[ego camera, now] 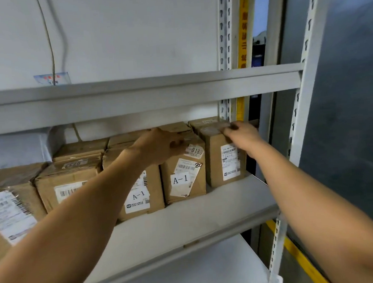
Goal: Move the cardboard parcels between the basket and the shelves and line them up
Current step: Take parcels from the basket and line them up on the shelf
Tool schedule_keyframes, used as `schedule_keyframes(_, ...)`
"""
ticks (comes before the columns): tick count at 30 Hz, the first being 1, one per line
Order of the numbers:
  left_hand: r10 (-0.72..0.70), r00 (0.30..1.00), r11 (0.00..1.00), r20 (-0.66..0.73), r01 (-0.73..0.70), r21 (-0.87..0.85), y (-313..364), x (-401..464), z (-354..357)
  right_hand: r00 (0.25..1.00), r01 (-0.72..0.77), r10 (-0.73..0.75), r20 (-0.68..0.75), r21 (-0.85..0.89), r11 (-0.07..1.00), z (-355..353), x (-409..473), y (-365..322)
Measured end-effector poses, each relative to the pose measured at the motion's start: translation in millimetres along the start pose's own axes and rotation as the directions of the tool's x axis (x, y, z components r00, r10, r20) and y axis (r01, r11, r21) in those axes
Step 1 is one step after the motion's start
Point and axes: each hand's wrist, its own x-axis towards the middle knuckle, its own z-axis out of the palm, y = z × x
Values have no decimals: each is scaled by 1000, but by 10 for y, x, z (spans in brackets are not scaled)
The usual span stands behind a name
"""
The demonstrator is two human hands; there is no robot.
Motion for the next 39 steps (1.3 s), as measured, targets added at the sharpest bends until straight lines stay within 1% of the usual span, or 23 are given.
schedule_keyframes(1, -7, 1000, 1000, -12, 7, 6, -6, 25, 26, 1000, -2, 2, 5, 55, 999, -2, -3, 5)
schedule_keyframes(2, -32, 999, 999, 10, 32, 7, -8, 23, 27, 1000, 2, -2, 3, 95, 995, 2, -9, 7)
schedule_keyframes(6, -51, 998, 994, 28, 48, 100, 12, 34, -2, 1000, 25, -24, -17, 118, 993, 37, -29, 39)
schedule_keyframes(10, -79, 988, 997, 130, 80, -1, -7, 75, -50, 999, -15, 8, 38, 183, 983, -9, 31, 107)
schedule_keyframes(12, -100, 988, 992, 118, 108, -61, -67, 152, -110, 1000, -14, 9, 26, 201, 979, -85, 116, 91)
schedule_keyframes(13, -112, 987, 991, 114, 119, -54, -87, 212, -148, 1000, -2, 2, -1, 214, 977, -125, 174, 72)
schedule_keyframes(15, -119, 986, 993, 119, 116, 37, -142, 357, -177, 999, 15, -7, -38, 226, 974, -198, 333, 33)
schedule_keyframes(16, -114, 985, 993, 126, 108, 57, -163, 436, -167, 1000, 15, -10, -27, 228, 973, -223, 416, 12)
schedule_keyframes(17, -118, 984, 993, 136, 115, 36, -170, 503, -142, 1000, 15, -17, 11, 215, 976, -245, 485, -16)
schedule_keyframes(18, -133, 980, 990, 147, 138, -27, -195, 573, -83, 998, 18, -30, 61, 192, 981, -247, 576, -27)
schedule_keyframes(20, -134, 979, 976, 154, 158, -150, -246, 713, 57, 985, 43, -58, 160, 97, 994, -228, 763, -36)
schedule_keyframes(21, -128, 979, 972, 160, 156, -178, -285, 785, 140, 975, 58, -65, 213, 39, 998, -202, 823, -47)
schedule_keyframes(23, -141, 972, 969, 188, 175, -176, -313, 859, 225, 953, 64, -49, 300, -42, 997, -134, 914, -42)
schedule_keyframes(24, -158, 967, 965, 200, 194, -175, -325, 875, 233, 946, 49, -32, 322, -45, 998, -101, 954, -21)
schedule_keyframes(26, -172, 956, 959, 237, 218, -183, -363, 870, 247, 939, 16, -22, 343, 21, 1000, -67, 1012, 32)
schedule_keyframes(30, -206, 926, 931, 318, 285, -229, -480, 867, 283, 941, -22, -10, 339, 90, 996, -65, 1035, 46)
schedule_keyframes(35, -215, 936, 947, 280, 270, -176, -490, 883, 307, 935, -71, 8, 354, 165, 984, -24, 898, 20)
schedule_keyframes(39, -218, 934, 932, 284, 286, -225, -551, 813, 305, 918, -94, 28, 395, 149, 984, -72, 801, -58)
